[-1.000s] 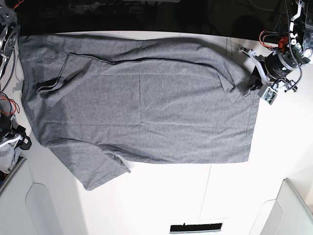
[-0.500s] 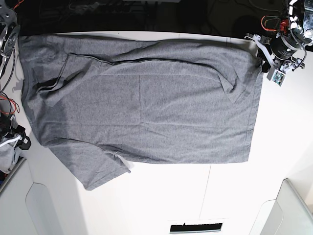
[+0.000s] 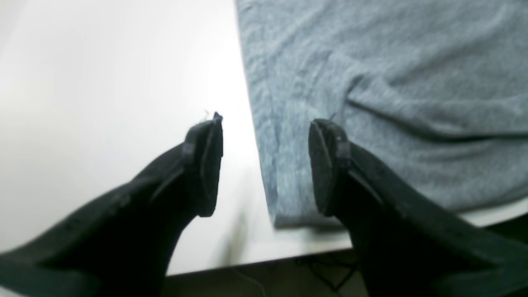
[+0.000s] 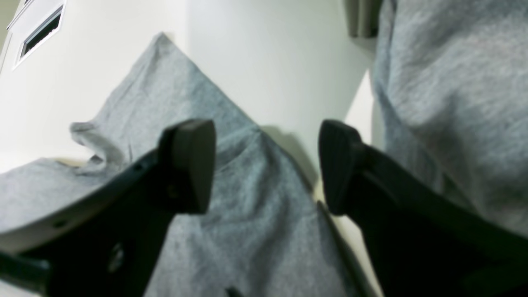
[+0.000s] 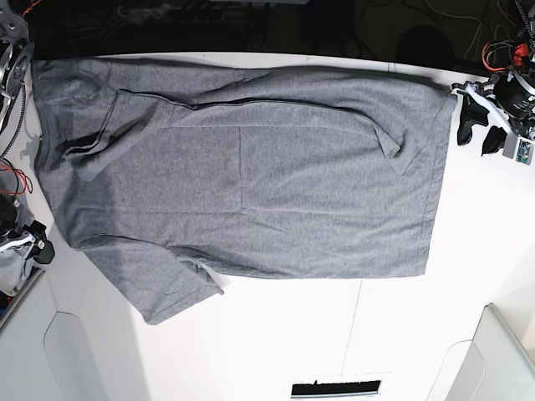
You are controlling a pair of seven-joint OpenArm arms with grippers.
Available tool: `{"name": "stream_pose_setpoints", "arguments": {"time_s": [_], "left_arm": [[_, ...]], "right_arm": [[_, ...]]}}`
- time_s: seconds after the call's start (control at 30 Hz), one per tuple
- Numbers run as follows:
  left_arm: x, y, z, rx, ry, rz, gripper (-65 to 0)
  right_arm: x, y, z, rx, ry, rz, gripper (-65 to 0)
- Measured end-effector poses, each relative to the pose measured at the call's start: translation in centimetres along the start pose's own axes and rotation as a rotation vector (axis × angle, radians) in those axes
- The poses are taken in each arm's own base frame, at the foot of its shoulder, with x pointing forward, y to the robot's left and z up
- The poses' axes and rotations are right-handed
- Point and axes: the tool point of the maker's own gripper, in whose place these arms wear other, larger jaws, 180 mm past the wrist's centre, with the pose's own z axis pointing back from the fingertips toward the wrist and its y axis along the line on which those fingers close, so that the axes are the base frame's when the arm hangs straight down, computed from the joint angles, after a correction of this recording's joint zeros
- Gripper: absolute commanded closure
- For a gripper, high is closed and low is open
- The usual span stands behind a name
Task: Layout the t-shirt on the table in an organized manner, then fold the t-shirt properly
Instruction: 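Release and move both grippers to the shirt's side edges mid-body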
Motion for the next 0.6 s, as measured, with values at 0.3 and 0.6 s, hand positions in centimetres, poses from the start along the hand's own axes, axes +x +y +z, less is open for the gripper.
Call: {"name": "stream_pose_setpoints", "arguments": {"time_s": [0.3, 0.6], "left_arm": [[3.2, 0.2, -2.2, -0.049, -0.043, -0.073, -37.8], [5.1, -0.6, -8.9, -0.117, -0.028, -0.090, -39.9]], "right_arm": [[-2.4, 0.1, -1.9, -0.128, 0.104, 0.227, -39.3], [-4.7, -0.8, -2.3, -0.177, 0.172, 0.259, -39.3]]}}
